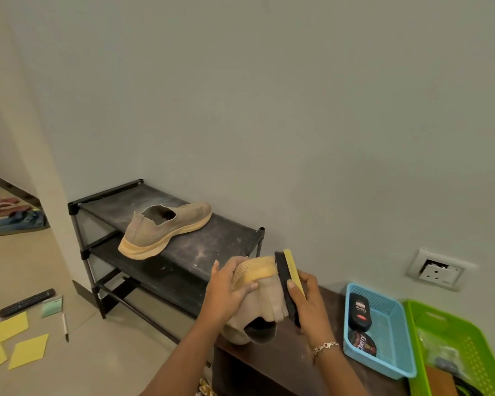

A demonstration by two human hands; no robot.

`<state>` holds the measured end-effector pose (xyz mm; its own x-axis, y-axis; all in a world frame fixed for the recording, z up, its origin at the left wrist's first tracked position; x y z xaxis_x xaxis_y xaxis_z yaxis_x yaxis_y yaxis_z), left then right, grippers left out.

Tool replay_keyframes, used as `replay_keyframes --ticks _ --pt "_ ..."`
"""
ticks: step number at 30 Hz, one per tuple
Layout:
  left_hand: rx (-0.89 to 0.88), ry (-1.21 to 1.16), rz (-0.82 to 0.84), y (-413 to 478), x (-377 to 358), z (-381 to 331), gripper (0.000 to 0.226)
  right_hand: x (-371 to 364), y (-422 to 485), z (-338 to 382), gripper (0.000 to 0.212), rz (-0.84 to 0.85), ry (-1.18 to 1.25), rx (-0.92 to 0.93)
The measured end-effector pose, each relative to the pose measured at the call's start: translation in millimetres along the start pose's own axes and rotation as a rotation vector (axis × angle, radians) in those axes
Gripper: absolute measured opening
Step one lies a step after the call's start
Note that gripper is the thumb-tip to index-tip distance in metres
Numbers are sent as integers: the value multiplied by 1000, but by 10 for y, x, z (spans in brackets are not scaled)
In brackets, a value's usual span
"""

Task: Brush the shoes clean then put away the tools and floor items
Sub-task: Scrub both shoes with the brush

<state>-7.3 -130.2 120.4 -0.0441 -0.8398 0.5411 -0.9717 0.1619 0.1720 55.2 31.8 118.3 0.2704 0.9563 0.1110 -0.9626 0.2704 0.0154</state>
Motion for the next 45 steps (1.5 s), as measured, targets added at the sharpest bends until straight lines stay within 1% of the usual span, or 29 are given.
replay_keyframes --ticks 2,3,4,5,7,8,10,12,13,15,17,20,22,25,28,30,32,34,36,39,42,45 --pt "0 19 12 29 19 30 45 -52 4 163 22 25 -123 113" --pt "5 34 12 30 45 42 46 -79 5 170 25 47 -176 132" --pt "10 54 17 19 69 52 46 -93 7 124 25 65 -174 104" --pt "6 82 16 22 96 42 46 -101 7 46 22 82 -120 42" --pt "-40 209 13 5 140 -45 51 -89 -9 -210 17 84 6 -126" --pt "-135 335 -21 -2 181 -171 54 -81 -18 -329 17 66 37 -189" --pt "-468 676 -96 -38 157 -477 68 -110 -35 -481 19 37 117 -258" --pt "-723 968 -34 -92 -21 -615 85 -165 -50 -524 19 20 199 -284" --pt "-825 1064 9 -115 -74 -679 85 -177 -55 -540 18 9 231 -300" --pt "-1005 1179 73 -186 -107 -811 69 -174 -71 -537 17 0 246 -309" --pt "-1128 1259 127 -231 -123 -909 58 -158 -93 -546 19 6 246 -306" --pt "-1163 1298 263 -237 -216 -973 54 -104 -155 -589 22 4 265 -304" --pt "-1115 1272 329 -192 -303 -994 48 -17 -197 -647 24 -25 285 -303" --pt "-947 1185 388 -50 -355 -1008 40 156 -290 -780 24 -73 296 -345" --pt "-737 1090 402 130 -291 -928 36 400 -385 -950 19 -145 324 -347" --pt "-620 985 370 235 -201 -908 34 574 -441 -1078 14 -205 337 -328" --pt "-476 835 278 347 -77 -871 32 721 -483 -1169 11 -270 366 -307" --pt "-313 662 160 387 18 -776 30 839 -517 -1237 19 -332 418 -299" --pt "-187 536 62 332 -10 -619 26 893 -544 -1290 25 -375 489 -290" --pt "-26 416 -78 164 -229 -303 19 951 -595 -1342 25 -437 565 -250" --pt "151 366 -205 -21 -485 71 15 1024 -620 -1458 32 -520 589 -242" --pt "324 260 -320 -220 -662 398 14 1040 -587 -1520 30 -509 582 -237"
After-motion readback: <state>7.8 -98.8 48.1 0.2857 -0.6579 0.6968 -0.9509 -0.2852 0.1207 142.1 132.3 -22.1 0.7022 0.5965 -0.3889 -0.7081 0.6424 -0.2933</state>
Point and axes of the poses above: each hand's wrist, its own y-axis towards the middle knuckle, its own x-axis out of the back of the hand, z = x × y, the point moved 9 cm from there along y, towards the middle knuckle, and after that the axes turned 8 degrees about y, right-handed, at the moved point
